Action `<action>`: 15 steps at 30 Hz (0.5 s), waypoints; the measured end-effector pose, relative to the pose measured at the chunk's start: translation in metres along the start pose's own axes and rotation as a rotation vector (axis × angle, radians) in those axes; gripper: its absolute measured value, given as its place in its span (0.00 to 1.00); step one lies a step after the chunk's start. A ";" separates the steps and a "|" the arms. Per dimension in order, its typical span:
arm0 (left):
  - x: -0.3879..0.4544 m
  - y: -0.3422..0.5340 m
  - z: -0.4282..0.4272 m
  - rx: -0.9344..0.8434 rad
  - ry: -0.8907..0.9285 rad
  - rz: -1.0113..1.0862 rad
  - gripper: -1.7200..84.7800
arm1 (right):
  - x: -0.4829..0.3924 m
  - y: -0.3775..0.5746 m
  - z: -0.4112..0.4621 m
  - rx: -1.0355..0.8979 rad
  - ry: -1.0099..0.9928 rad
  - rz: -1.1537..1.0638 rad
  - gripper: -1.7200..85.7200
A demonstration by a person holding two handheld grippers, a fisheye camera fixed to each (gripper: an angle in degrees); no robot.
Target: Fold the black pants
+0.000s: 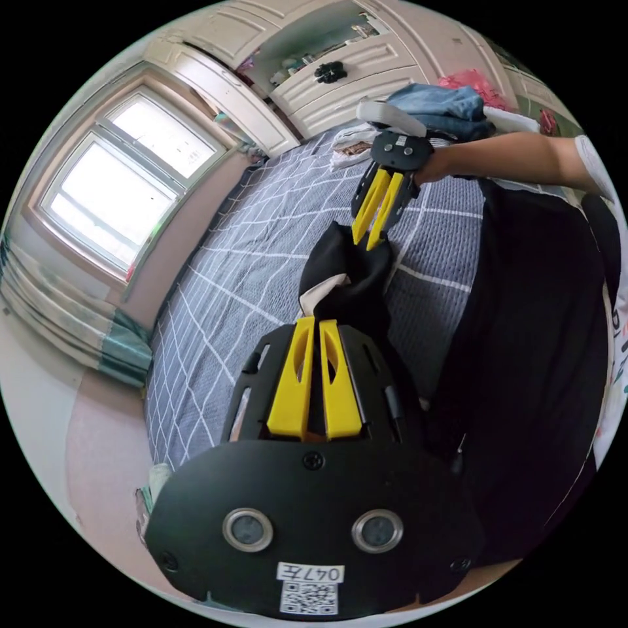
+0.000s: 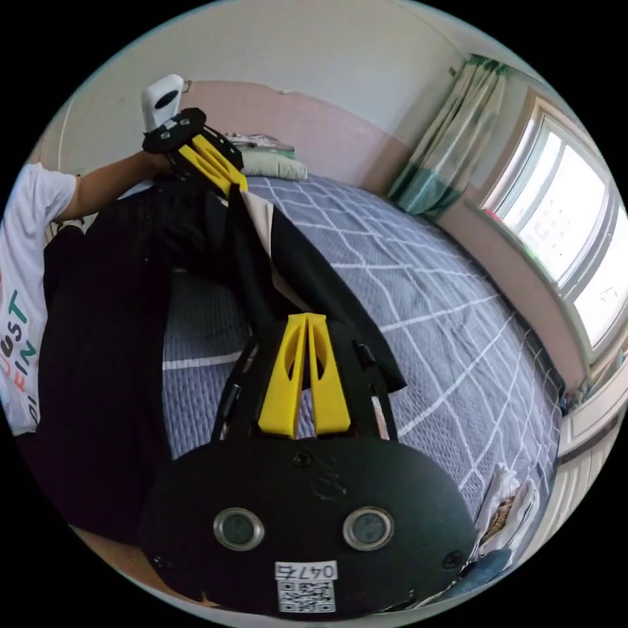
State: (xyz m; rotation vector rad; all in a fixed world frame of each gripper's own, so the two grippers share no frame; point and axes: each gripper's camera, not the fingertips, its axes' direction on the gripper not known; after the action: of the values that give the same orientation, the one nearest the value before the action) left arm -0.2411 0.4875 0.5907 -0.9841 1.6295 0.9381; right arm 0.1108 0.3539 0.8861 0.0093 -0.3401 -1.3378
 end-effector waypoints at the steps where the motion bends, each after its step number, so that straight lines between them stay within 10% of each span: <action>1: 0.000 0.004 0.005 -0.025 0.004 -0.020 0.01 | -0.003 -0.009 0.014 -0.025 -0.007 -0.027 0.08; 15: -0.022 0.044 0.067 -0.181 0.046 -0.324 0.02 | 0.012 -0.088 0.100 -0.327 -0.218 -0.306 0.09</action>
State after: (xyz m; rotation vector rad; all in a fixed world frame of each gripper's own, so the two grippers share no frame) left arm -0.2547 0.5690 0.6021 -1.3561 1.3849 0.8540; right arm 0.0045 0.3400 0.9665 -0.3730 -0.3078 -1.6905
